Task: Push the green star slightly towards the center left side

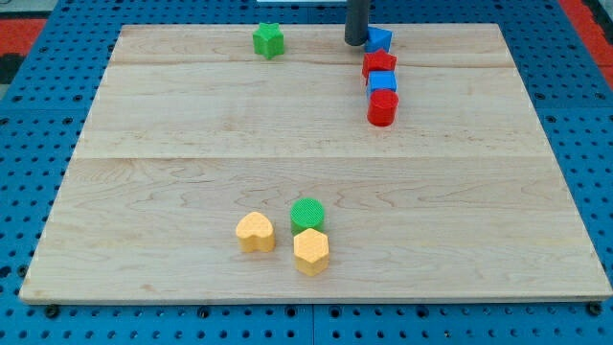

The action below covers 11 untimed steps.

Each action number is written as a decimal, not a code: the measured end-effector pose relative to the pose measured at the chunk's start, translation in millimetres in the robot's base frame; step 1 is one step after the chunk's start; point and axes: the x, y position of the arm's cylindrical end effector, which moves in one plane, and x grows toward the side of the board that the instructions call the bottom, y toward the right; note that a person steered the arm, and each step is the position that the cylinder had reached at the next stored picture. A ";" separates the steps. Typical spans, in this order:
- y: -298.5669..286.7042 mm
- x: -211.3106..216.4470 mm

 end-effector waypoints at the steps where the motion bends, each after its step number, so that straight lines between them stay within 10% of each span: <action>1: 4.1 -5.5; 4: -22.0 -21.8; 6: -158.3 2.3; 11: -200.1 30.5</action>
